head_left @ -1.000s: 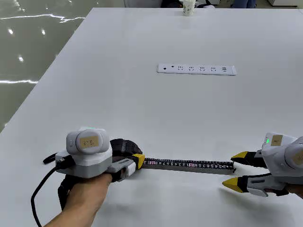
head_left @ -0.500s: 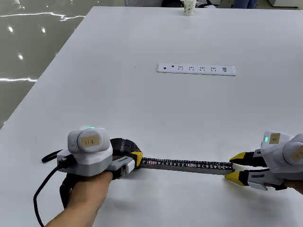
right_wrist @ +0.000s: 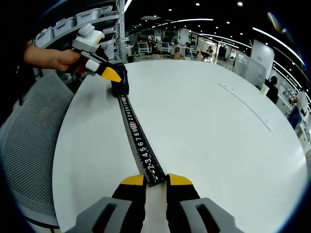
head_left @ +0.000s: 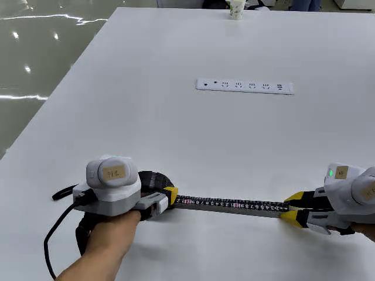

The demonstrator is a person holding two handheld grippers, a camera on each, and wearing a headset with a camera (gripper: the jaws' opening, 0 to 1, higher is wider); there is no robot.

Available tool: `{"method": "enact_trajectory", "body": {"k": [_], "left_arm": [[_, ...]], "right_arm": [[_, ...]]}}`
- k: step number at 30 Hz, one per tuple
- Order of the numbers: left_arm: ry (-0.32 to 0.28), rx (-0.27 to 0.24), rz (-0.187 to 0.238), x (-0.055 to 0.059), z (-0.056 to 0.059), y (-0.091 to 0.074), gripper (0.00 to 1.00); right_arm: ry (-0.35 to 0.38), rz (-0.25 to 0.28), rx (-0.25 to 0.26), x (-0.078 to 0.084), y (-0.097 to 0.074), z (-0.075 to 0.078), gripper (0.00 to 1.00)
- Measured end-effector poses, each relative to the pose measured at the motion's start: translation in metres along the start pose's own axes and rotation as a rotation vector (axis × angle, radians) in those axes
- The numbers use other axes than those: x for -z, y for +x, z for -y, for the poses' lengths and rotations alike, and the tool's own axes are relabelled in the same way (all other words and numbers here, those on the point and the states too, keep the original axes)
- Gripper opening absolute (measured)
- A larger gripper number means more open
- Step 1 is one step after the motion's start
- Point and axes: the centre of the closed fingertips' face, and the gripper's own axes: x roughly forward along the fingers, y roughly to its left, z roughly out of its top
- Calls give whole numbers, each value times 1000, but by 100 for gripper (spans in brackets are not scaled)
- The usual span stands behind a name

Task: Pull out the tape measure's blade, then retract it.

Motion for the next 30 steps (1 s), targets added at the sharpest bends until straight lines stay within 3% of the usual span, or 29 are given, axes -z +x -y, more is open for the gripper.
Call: {"method": "enact_trajectory", "body": {"k": [30], "left_arm": [[-2,-44,-26,0,-1,4,59]], "right_arm": [[-11,-11,5,1,0,0,8]]}}
